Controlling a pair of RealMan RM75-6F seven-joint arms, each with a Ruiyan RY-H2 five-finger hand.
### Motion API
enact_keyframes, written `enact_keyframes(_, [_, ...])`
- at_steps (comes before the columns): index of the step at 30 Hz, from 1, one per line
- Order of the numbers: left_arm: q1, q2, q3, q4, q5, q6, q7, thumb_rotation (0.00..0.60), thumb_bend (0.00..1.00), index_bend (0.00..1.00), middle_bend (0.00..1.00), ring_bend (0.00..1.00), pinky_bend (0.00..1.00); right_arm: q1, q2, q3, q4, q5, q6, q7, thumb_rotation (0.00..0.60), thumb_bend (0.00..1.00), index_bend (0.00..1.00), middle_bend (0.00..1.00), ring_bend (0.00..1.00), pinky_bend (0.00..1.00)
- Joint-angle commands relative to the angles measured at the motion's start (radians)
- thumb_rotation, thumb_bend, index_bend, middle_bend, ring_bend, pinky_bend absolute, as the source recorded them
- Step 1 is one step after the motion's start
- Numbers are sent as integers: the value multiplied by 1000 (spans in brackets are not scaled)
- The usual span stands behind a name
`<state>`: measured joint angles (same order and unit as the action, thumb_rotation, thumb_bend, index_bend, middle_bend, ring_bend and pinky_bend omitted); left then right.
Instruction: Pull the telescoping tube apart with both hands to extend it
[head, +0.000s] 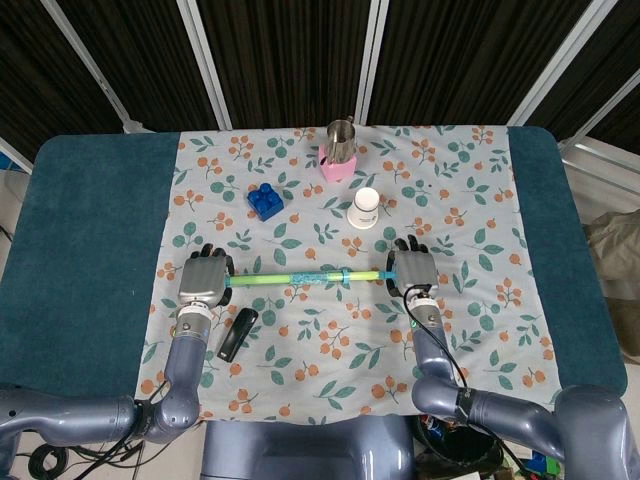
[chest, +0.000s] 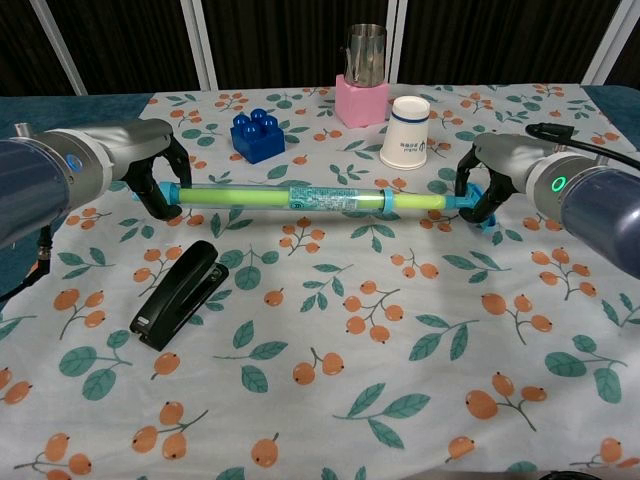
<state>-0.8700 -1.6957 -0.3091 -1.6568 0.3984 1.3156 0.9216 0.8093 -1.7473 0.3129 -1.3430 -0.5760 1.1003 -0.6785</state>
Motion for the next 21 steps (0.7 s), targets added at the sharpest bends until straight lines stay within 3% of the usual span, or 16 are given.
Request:
enact_keyframes(1, [-2, -2, 1, -1, 0, 0, -1, 600, 411, 560, 224, 82, 200, -2, 9, 0, -11, -4, 5, -4, 600, 413, 611, 141, 39, 152])
enact_keyframes(21, [-8, 10, 4, -26, 4, 18, 3, 600, 411, 565, 229, 82, 200, -9, 31, -2, -62, 1, 30, -14, 600, 413, 625, 141, 39, 152])
